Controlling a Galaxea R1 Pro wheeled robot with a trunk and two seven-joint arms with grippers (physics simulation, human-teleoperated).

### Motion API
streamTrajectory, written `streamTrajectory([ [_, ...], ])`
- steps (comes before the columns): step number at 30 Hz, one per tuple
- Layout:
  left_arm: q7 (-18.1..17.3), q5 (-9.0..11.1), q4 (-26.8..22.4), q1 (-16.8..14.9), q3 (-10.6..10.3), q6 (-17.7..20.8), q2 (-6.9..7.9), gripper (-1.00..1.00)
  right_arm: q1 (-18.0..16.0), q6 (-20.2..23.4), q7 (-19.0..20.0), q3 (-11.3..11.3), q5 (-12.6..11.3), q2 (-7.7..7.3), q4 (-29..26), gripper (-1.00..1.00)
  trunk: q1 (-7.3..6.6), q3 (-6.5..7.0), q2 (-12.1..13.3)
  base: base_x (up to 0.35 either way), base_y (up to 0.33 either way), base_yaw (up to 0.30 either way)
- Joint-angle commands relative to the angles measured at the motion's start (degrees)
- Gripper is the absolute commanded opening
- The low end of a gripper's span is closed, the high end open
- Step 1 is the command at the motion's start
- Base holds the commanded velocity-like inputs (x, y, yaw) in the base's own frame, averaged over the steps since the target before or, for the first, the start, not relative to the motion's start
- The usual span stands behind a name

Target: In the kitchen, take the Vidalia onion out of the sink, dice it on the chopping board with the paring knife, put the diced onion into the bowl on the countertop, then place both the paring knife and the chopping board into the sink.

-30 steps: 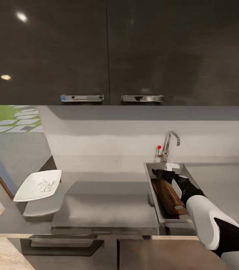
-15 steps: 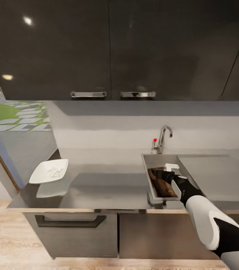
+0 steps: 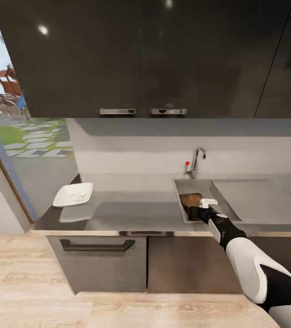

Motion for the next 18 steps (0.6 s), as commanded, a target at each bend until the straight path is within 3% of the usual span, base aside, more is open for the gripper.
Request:
streamTrajectory([
  [1, 0.0, 0.6, 0.2, -0.1, -0.5, -0.4, -0.03, 1.0, 0.0, 0.3, 0.4, -0.5, 0.5, 0.04, -0.1, 1.0, 0.0, -0.13, -0.1, -0.335, 0.104, 0.0],
  [9, 0.0, 0.6, 0.2, -0.1, -0.5, -0.3, -0.05, 1.0, 0.0, -1.0, 0.3, -0.5, 0.5, 0.04, 0.6, 1.0, 0.0, -0.13, -0.1, -0.335, 0.105, 0.0],
  [15, 0.0, 0.6, 0.2, -0.1, -0.5, -0.3, -0.11, 1.0, 0.1, -8.4, -1.3, -0.6, 0.5, -0.04, 4.7, 1.0, 0.0, -0.13, -0.1, -0.335, 0.104, 0.0],
  [18, 0.0, 0.6, 0.2, -0.1, -0.5, -0.3, -0.11, 1.0, 0.2, -15.7, -1.9, -0.6, 0.5, -0.23, 8.2, 1.0, 0.0, -0.13, -0.1, -0.335, 0.104, 0.0],
])
